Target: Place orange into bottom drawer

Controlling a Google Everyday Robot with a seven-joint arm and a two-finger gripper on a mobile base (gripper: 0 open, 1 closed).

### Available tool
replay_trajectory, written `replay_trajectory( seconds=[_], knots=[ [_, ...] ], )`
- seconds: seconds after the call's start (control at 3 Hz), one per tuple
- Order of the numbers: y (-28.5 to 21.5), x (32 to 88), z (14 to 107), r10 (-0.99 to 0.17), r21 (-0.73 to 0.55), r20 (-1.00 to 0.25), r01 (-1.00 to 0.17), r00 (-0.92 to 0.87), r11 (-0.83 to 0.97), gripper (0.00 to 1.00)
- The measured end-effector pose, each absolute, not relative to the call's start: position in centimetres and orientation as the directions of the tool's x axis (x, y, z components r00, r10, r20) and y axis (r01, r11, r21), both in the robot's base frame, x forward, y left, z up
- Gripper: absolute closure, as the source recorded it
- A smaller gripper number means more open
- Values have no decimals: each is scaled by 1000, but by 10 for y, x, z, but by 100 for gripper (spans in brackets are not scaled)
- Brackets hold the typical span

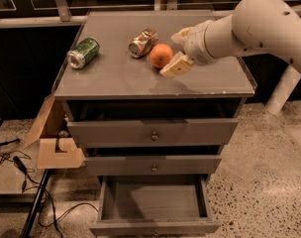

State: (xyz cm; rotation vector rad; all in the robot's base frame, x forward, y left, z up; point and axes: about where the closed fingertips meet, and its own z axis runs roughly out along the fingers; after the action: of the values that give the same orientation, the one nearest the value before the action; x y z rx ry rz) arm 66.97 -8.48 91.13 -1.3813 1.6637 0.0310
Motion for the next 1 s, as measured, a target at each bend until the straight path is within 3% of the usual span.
replay_trajectory(
  seconds=[1.0],
  knots=[
    [-82, 704, 881, -733, -463, -680, -786, 18, 410, 26]
  ],
)
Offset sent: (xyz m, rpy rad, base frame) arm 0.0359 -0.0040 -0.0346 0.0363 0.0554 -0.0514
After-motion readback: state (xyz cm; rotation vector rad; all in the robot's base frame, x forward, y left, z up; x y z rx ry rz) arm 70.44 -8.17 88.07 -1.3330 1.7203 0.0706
